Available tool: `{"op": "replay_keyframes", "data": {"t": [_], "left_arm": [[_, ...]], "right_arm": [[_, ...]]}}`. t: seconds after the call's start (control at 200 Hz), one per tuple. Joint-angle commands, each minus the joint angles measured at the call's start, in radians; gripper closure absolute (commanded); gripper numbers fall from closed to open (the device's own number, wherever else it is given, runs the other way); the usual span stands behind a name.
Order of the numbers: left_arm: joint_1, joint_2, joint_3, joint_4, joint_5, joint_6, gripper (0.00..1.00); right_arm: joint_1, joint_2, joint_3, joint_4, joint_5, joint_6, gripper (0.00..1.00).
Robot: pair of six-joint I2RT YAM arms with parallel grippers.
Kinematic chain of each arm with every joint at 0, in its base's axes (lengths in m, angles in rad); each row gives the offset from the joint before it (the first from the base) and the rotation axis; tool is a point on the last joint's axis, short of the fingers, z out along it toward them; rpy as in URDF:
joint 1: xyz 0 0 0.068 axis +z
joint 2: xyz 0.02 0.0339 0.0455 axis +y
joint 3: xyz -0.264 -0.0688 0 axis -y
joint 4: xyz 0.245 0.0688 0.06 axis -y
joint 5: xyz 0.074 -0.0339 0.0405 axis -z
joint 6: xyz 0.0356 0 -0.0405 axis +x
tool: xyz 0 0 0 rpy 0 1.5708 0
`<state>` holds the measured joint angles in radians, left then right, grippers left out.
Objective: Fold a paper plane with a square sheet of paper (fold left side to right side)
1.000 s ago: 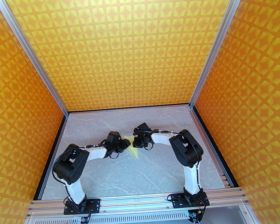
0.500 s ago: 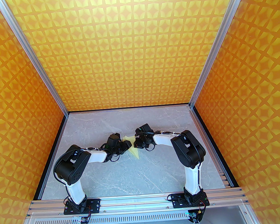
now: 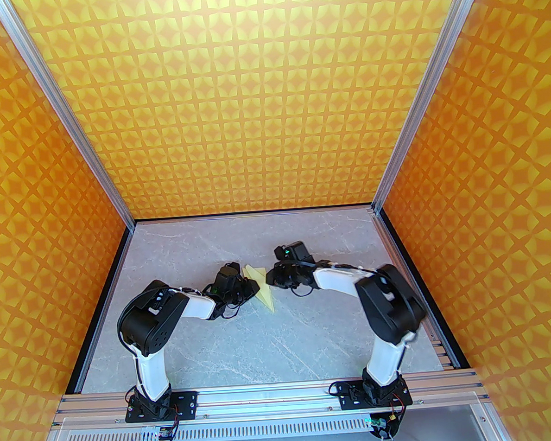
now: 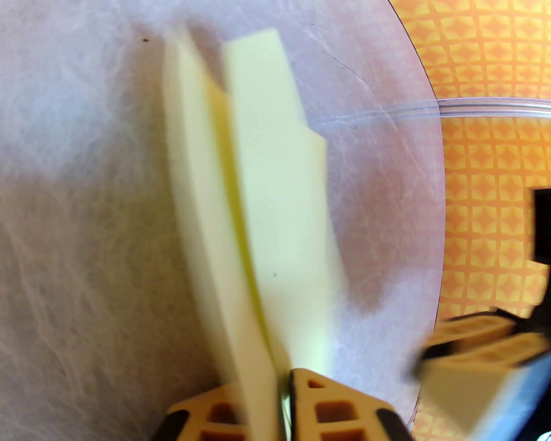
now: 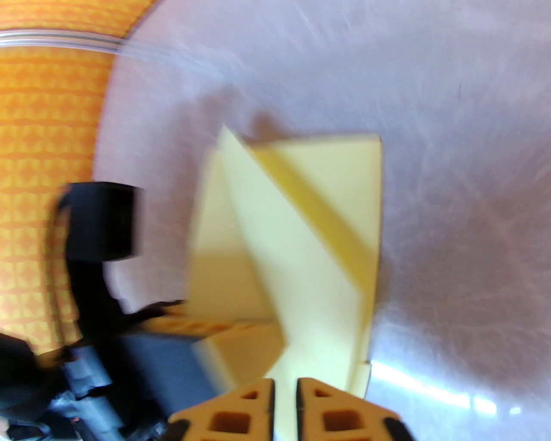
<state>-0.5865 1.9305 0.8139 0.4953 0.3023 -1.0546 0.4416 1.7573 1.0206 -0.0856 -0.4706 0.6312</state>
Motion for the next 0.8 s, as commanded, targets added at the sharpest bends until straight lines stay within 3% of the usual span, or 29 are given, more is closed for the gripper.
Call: {"op": "replay_keyframes", "data": {"t": [0.0, 0.06, 0.14, 0.29, 0.38, 0.53, 0.715, 0.795], "left_arm": [[0.000, -0.046, 0.022, -0.060, -0.021, 0.051, 0.95], [0.006, -0.097, 0.020, -0.127, -0.036, 0.085, 0.98], [0.014, -0.173, 0.031, -0.274, -0.076, 0.147, 1.00], [0.012, -0.282, 0.137, -0.692, -0.219, 0.309, 1.00], [0.007, -0.290, 0.227, -0.932, -0.329, 0.372, 1.00], [-0.055, -0.201, 0.412, -1.276, -0.561, 0.409, 1.00], [-0.160, -0.045, 0.601, -1.491, -0.765, 0.342, 1.00], [-0.187, 0.027, 0.673, -1.558, -0.801, 0.299, 1.00]], "right_arm": [[-0.019, -0.094, -0.039, 0.013, 0.072, 0.007, 0.74], [-0.028, -0.141, -0.060, -0.009, 0.114, -0.003, 0.68], [-0.038, -0.193, -0.085, -0.039, 0.168, -0.017, 0.54], [-0.057, -0.267, -0.124, -0.083, 0.255, -0.032, 0.29], [-0.063, -0.297, -0.138, -0.113, 0.322, -0.037, 0.02], [-0.065, -0.340, -0.149, -0.151, 0.409, -0.064, 0.01], [-0.065, -0.382, -0.155, -0.195, 0.482, -0.094, 0.01], [-0.066, -0.403, -0.160, -0.221, 0.531, -0.100, 0.01]]}}
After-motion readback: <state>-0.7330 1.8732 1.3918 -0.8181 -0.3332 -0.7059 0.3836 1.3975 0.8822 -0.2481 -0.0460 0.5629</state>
